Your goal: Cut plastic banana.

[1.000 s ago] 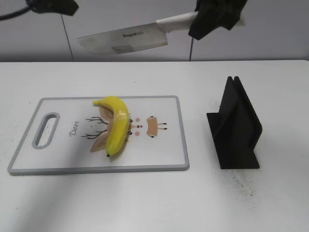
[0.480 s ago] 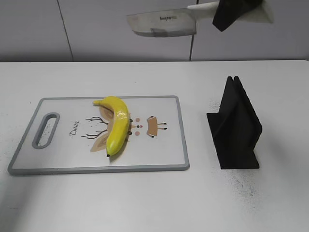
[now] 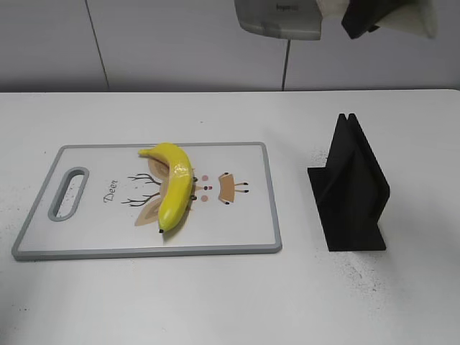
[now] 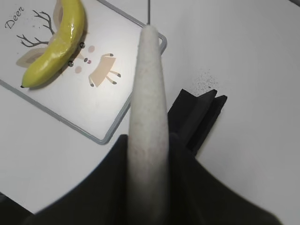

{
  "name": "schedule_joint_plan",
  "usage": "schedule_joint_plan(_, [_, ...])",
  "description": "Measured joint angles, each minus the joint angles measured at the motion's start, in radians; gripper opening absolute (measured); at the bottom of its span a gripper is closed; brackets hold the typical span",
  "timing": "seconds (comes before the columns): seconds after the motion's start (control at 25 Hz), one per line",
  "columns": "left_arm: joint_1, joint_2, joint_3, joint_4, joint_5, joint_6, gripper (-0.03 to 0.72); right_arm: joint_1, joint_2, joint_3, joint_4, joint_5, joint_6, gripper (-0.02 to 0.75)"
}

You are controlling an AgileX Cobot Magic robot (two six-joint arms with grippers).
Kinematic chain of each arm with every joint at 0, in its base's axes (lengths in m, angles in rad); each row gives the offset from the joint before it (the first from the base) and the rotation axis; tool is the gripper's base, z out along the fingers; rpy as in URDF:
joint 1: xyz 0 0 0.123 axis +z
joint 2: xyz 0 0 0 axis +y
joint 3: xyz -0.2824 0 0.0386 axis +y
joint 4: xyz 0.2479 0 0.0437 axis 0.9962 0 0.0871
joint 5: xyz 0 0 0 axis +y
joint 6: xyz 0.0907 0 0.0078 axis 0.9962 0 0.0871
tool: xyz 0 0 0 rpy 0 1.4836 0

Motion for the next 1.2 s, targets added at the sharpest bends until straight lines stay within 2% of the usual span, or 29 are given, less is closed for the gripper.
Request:
schedule_joint_plan(0.44, [0.0, -0.477, 0.408, -0.03, -0.057, 0.034, 0.566, 0.0, -0.345, 0.499, -0.029, -0.399, 0.19, 0.163])
schedule_joint_plan(0.6, [0.0, -0.689, 0.542, -0.025, -0.073, 0.038, 0.566, 0.0, -0.444, 0.641, -0.12, -0.491, 0.317, 0.163])
schedule_joint_plan(0.76, [0.0, -0.915, 0.658, 0.027, -0.092, -0.021, 0.566, 0.0, -0.508, 0.736, -0.224, -0.512, 0.452, 0.163])
schedule_joint_plan(1.0, [0.0, -1.182, 0.737, 0.048, -0.101, -0.038, 0.552, 0.0, -0.529, 0.817, -0.243, -0.523, 0.521, 0.163])
schedule_joint_plan(1.2, [-0.014, -1.206, 0.743, 0.029, -0.112, -0.041, 0.538, 0.0, -0.53, 0.868, -0.244, -0.562, 0.563, 0.163])
